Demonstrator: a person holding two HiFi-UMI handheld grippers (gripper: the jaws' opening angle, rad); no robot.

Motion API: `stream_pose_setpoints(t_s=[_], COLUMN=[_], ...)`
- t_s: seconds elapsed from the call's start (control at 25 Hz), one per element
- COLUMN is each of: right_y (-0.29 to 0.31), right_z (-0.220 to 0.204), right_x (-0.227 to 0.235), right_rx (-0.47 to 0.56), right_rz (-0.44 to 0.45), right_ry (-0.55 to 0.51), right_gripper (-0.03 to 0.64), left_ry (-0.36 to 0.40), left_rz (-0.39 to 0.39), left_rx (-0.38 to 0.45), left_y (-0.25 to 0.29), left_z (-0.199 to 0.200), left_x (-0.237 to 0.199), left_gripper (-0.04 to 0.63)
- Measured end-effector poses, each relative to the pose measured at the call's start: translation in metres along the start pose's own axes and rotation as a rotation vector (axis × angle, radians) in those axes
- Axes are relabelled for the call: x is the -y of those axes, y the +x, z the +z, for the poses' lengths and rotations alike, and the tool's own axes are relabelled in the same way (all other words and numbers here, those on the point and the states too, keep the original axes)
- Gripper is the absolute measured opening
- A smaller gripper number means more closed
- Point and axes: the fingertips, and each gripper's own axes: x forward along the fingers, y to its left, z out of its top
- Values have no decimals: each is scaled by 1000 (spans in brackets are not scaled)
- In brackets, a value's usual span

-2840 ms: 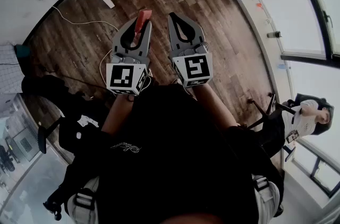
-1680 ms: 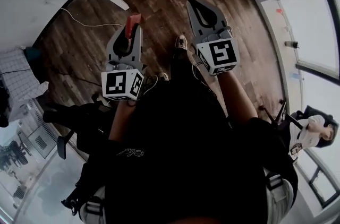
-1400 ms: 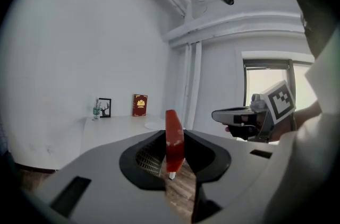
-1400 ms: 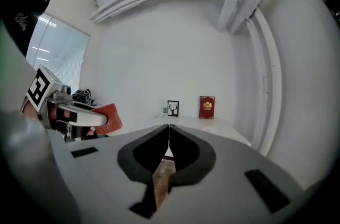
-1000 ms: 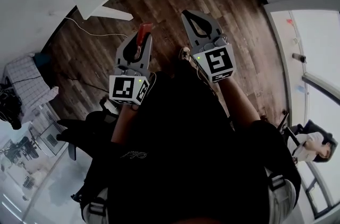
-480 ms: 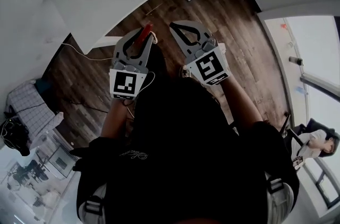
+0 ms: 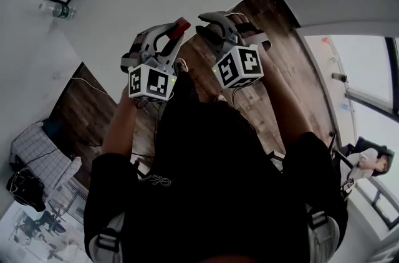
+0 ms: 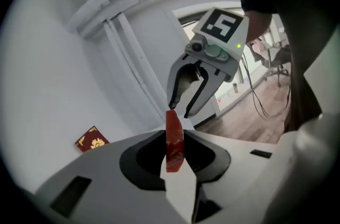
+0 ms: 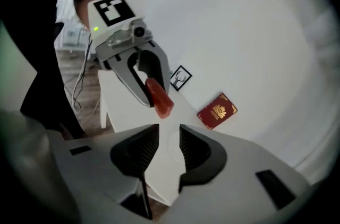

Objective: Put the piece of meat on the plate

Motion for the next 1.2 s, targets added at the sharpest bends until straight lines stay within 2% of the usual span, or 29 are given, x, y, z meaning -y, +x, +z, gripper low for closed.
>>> stream_pose_setpoints(t_s=[0.12,0.28,0.44,0.6,0.84,1.08,1.2], right_y=[27,55,75,83,88,93,92], right_z=[11,21,25,13,1,-4,-18], right_x=[10,14,18,25,29,33,37], right_rx=[-58,-126,-163,-195,-230,-247,-308], right_rz=[-30,-68,-62,-56,-39,-43,-65], right_ry=[-194,-350,-488,-462,-420,-403,-407], right_gripper=[132,132,118,101,94,91,91], left_ry=[147,255,372,363,348,355,317], left_rz=[-22,-73,-103,-122,-132,-92,-77], left_rx=[-20,-10,28,79,96,99,62], left_y=[15,25,35,48,61,66,67], left_z=[-16,-28,-30,-33,-38,-42,-56], left_x=[-21,-36,-42,-46,-48,-56,-59], left_gripper=[91,91,91,92,101,106,104])
